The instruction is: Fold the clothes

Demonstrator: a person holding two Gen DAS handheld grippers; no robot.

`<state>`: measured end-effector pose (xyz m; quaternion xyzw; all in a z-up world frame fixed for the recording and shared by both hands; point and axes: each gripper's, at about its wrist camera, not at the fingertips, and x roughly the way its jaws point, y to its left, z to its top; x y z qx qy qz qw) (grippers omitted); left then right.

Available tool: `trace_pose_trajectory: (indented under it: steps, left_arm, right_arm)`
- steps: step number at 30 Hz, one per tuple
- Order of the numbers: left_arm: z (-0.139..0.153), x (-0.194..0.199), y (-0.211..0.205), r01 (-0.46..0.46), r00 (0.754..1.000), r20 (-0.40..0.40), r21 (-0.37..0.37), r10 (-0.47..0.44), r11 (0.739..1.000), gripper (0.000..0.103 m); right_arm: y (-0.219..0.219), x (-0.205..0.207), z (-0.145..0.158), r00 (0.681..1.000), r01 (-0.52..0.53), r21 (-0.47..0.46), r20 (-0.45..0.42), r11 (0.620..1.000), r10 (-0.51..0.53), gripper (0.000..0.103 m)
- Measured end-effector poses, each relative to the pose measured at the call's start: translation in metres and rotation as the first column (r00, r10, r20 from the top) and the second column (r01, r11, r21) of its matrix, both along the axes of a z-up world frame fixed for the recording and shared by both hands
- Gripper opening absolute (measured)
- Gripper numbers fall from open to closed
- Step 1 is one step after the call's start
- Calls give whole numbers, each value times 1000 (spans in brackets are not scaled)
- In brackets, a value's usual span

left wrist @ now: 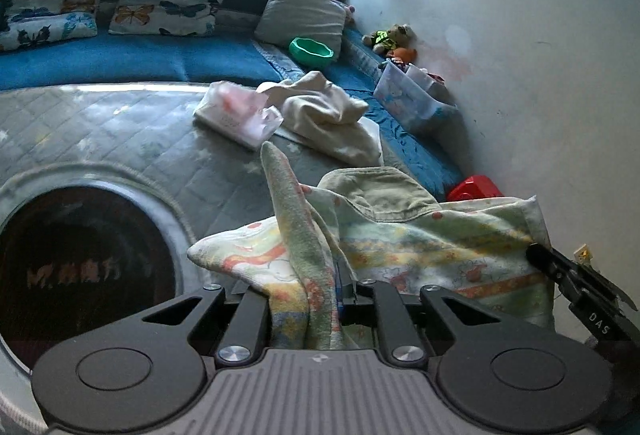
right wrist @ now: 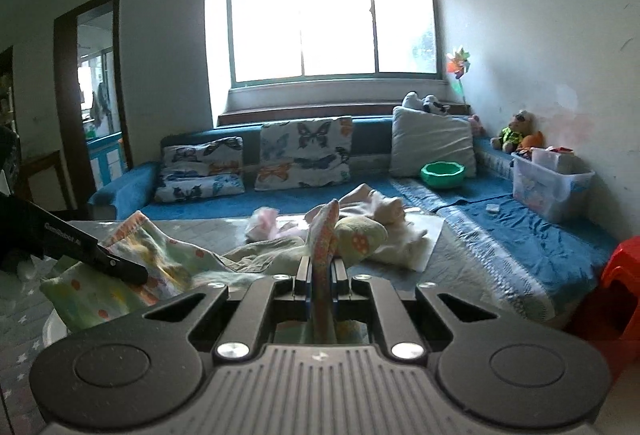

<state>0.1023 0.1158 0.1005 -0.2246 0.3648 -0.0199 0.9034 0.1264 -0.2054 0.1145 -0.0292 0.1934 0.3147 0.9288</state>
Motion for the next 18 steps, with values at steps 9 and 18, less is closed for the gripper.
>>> trace_pose_trajectory:
  steps: [9,18]
  left_arm:
    - [3,46,-2,16,1000,-23,-14,-16,1000,14]
    - [-59,70,-3,18,987,-159,-86,-32,996,14]
  right_arm:
    - [1,38,5,999,34,-4,9,999,-34,8]
    - [-1,63,-48,993,63,-60,-100,996,-69,8]
